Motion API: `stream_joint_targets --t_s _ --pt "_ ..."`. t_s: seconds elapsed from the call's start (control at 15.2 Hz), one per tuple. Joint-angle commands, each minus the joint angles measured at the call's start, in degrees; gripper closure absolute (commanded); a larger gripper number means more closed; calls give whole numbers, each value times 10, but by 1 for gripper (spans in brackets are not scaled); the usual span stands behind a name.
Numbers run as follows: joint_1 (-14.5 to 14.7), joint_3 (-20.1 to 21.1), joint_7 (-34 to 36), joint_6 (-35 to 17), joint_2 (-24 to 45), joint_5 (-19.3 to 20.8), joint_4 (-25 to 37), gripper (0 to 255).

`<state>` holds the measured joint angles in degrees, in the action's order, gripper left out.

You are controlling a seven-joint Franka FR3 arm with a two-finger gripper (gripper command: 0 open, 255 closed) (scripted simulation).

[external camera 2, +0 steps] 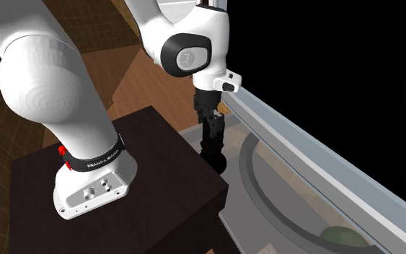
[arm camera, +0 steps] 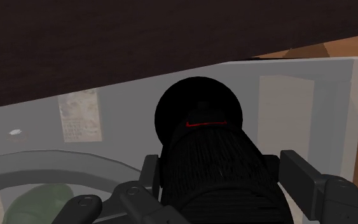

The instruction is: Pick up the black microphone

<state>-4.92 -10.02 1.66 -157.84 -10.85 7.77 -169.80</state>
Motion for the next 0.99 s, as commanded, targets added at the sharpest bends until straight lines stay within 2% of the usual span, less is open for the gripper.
stream_joint_targets --t_s 0.0,0.33,0.92 --pt "0 0 0 0 1 0 -1 255" --pt "0 0 0 1 0 0 -1 255" --pt "-5 6 2 117 -109 4 6 255"
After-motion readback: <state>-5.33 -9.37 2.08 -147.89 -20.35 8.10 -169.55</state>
